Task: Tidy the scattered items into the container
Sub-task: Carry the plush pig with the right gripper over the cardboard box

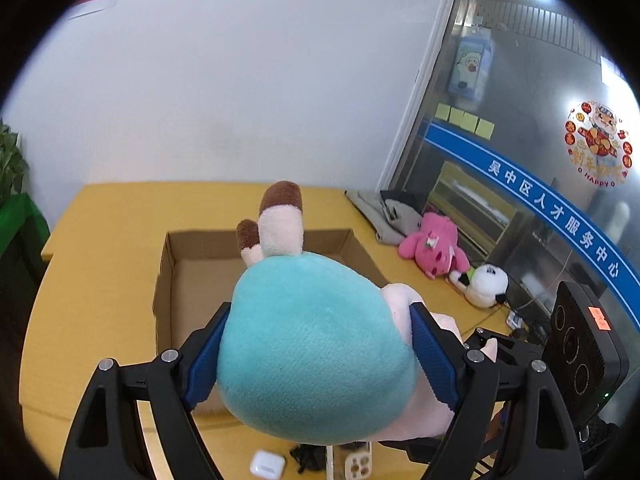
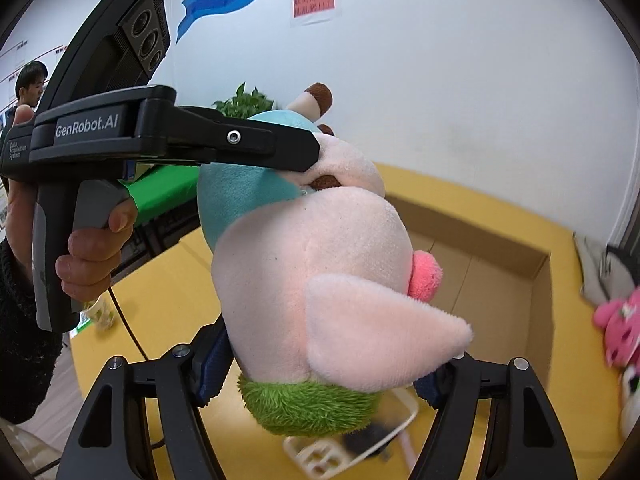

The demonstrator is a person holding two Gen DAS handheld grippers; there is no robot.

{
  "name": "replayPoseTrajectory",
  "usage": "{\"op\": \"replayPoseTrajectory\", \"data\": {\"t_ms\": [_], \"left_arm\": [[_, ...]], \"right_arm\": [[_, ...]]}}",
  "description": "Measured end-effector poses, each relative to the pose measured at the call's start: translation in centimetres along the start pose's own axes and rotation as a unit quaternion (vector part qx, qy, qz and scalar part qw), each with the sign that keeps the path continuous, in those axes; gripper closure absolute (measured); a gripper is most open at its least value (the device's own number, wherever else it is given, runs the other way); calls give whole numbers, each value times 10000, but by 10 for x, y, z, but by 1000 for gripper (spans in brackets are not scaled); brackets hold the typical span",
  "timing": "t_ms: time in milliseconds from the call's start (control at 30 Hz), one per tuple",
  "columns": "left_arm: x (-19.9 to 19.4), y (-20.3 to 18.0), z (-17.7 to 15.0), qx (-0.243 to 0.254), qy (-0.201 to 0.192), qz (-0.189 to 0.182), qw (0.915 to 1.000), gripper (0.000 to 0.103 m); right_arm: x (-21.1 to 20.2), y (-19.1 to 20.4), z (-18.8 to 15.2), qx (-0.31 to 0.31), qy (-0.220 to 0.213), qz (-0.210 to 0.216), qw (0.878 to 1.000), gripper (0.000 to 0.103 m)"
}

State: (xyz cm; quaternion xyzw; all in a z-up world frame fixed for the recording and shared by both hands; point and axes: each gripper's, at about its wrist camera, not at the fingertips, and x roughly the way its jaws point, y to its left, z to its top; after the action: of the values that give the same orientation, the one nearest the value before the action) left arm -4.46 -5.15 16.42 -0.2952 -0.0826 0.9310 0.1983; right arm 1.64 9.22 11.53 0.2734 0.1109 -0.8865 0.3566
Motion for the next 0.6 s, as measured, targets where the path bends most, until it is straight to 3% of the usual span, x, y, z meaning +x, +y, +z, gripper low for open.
{"op": "replayPoseTrajectory", "data": {"t_ms": [367,600], "left_arm": [[76,69,67,-586,68,-67,9982,18],[155,123,79,-930,380,69,9949,18]], "right_arm": [[83,-78,88,-1036,412,-5,9938,25],[172,-137,110,-1419,867,247,9858,26]]}}
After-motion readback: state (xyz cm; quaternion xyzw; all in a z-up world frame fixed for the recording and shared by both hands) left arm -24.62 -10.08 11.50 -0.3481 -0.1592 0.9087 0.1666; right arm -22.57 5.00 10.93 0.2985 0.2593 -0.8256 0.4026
